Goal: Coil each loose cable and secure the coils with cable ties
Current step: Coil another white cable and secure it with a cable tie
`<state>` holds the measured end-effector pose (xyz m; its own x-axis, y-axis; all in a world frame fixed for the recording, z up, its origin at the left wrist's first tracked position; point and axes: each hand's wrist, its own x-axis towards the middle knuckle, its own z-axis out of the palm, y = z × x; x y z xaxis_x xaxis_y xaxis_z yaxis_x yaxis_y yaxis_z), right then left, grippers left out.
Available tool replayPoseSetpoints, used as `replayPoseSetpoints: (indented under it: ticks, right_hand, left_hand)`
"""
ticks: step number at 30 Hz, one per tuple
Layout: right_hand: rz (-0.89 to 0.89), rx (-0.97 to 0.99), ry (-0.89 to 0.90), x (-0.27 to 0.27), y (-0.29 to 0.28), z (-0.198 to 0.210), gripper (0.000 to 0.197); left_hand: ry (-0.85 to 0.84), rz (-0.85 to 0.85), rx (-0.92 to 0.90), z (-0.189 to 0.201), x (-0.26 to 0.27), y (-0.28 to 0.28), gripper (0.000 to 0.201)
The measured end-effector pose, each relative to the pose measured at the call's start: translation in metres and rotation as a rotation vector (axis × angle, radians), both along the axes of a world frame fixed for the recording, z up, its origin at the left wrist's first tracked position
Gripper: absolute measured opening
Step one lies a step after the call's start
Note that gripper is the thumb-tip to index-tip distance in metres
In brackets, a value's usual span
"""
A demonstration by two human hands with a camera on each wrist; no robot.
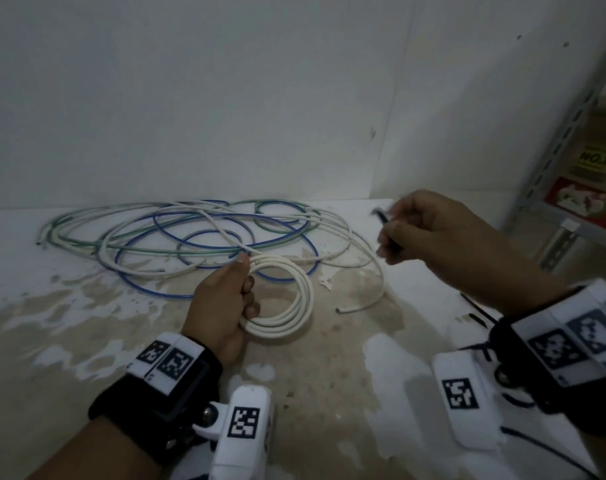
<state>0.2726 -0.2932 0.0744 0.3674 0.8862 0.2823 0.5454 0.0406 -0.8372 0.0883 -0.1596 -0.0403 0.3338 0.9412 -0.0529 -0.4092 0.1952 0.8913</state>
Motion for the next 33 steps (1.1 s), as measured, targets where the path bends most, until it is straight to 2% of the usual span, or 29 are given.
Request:
replayPoseSetpoints:
  ticks: [2,6,8,10,12,17,21,24,28,33]
  right_hand:
    - [0.103,0.086,0.226,-0.017,0.016,-0.007,0.027]
    - [0.219,0.153,0.651,-0.045,0.047,-0.018,0.025]
    - [0.245,0.170,0.757,-0.054,0.061,-0.021,0.018]
    - [0.262,0.199,0.749,-0.061,0.070,-0.022,0.014]
    - [0.244,0.232,0.664,-0.066,0.077,-0.022,0.013]
    - [0.038,0.307,0.152,-0.072,0.091,-0.027,0.017]
    - [-0.141,0.388,-0.010,-0.068,0.101,-0.039,0.012]
    - [-0.152,0.331,0.083,-0.063,0.106,-0.049,0.011]
    - [-0.014,0.193,0.328,-0.060,0.109,-0.055,0.008]
    - [0.085,0.119,0.470,-0.062,0.103,-0.061,0.017]
  left_hand:
    - [0.004,0.061,0.014,-0.001,-0.005,0.007,0.026]
    - [0.021,0.175,0.038,-0.003,-0.012,0.021,0.031]
    - [0.024,0.219,0.049,-0.004,-0.016,0.028,0.034]
    - [0.027,0.254,0.051,-0.006,-0.020,0.035,0.036]
    - [0.027,0.277,0.040,-0.009,-0.025,0.043,0.036]
    - [0.039,0.318,0.033,-0.016,-0.028,0.052,0.038]
    - [0.049,0.328,0.038,-0.018,-0.029,0.053,0.039]
    - [0.062,0.351,0.052,-0.019,-0.030,0.055,0.042]
    - [0.074,0.380,0.049,-0.018,-0.031,0.056,0.041]
    - [0.070,0.387,0.039,-0.017,-0.031,0.056,0.040]
